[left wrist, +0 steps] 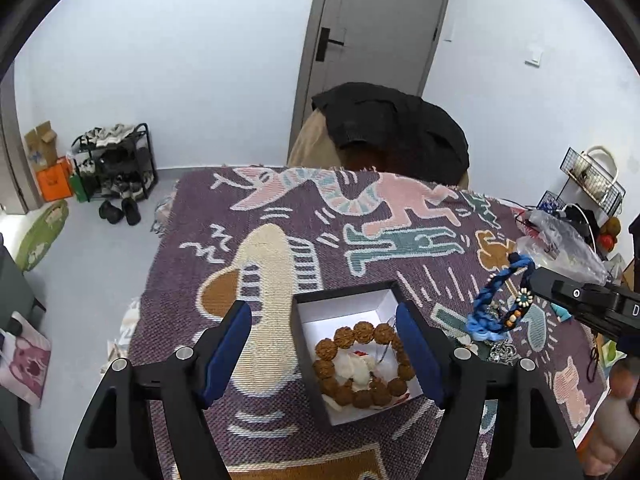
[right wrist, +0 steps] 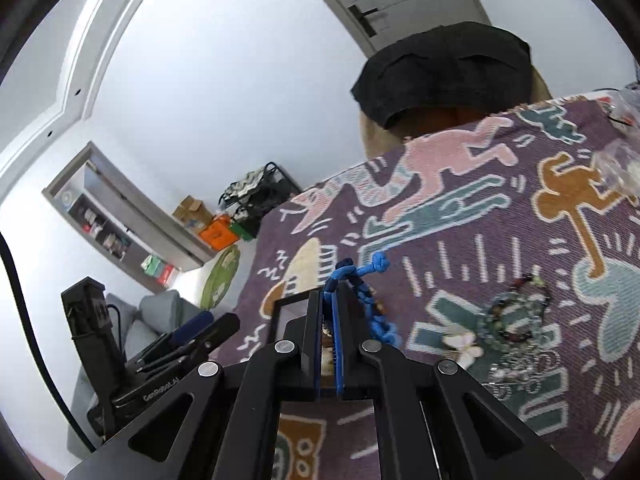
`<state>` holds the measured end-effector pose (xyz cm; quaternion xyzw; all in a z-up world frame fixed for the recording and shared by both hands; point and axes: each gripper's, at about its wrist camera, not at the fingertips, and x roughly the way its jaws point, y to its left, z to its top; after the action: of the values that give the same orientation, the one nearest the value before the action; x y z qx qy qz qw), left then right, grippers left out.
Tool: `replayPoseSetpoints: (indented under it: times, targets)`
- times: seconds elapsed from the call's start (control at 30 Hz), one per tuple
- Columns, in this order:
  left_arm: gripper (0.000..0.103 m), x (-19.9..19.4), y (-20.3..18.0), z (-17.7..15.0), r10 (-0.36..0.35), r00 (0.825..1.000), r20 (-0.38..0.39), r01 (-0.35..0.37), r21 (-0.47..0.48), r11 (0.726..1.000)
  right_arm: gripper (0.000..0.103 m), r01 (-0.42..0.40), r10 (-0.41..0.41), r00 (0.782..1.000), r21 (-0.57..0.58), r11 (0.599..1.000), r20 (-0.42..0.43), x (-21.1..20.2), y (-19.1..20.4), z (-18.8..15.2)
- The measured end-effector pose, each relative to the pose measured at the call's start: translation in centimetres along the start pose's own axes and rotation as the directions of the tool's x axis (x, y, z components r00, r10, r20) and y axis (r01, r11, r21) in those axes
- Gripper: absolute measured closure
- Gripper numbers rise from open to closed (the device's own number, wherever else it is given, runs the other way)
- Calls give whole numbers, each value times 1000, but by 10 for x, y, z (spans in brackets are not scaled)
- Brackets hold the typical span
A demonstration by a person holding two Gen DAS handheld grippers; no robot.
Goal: Organize jewelry
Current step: 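Carry the brown bead bracelet into the black box and open the left gripper, then lower the blue beaded bracelet into the black box and open the right gripper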
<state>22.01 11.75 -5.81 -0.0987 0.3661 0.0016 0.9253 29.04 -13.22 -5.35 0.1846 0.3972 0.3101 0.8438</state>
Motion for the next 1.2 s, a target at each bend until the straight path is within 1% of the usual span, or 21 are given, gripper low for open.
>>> replayPoseSetpoints:
  times: [0.37,0.43,0.47,0.5,0.53,0.57,0.63,0.73,0.87,1.07,1.2]
  targets:
    - [27,-7,28,-6,21,1000,5,-21,-31,999,97,-53,48,997,-66,996,-66,37,49,-2]
    - [27,-8,34,-7,21,1000,7,-20,-45,999,96,-41,33,996,-96,994,-79,44,58,-4]
    - [27,-9,37,-7,19,1000,9,-19,-50,999,85,-34,24,996,-108,994,-91,48,61,-5]
    - [27,-10,39,-7,18,1000,11,-18,-57,998,58,-34,23,994,-109,993,-105,51,62,-6]
    - [27,-10,41,-7,18,1000,12,-17,-62,998,43,-38,26,993,-103,994,-114,52,61,-7]
    - [27,-11,42,-7,17,1000,14,-16,-68,998,29,-41,31,994,-99,994,-103,50,59,-9]
    - [27,-12,43,-7,11,1000,19,-10,-76,997,28,-26,19,998,-106,994,-63,42,54,-10]
    - [26,-12,38,-5,7,1000,26,-5,-78,997,28,-20,13,998,-95,995,-68,35,40,-11]
    - [26,-9,20,-3,-13,1000,26,15,-55,998,28,36,-40,998,-80,996,-42,18,14,-10]
    - [26,-3,-23,-4,-48,999,14,48,22,999,28,93,-93,996,-30,995,-7,-12,-31,-9]
    - [26,2,-52,-9,-72,997,-4,72,79,994,28,126,-125,992,-7,992,12,-32,-53,-11]
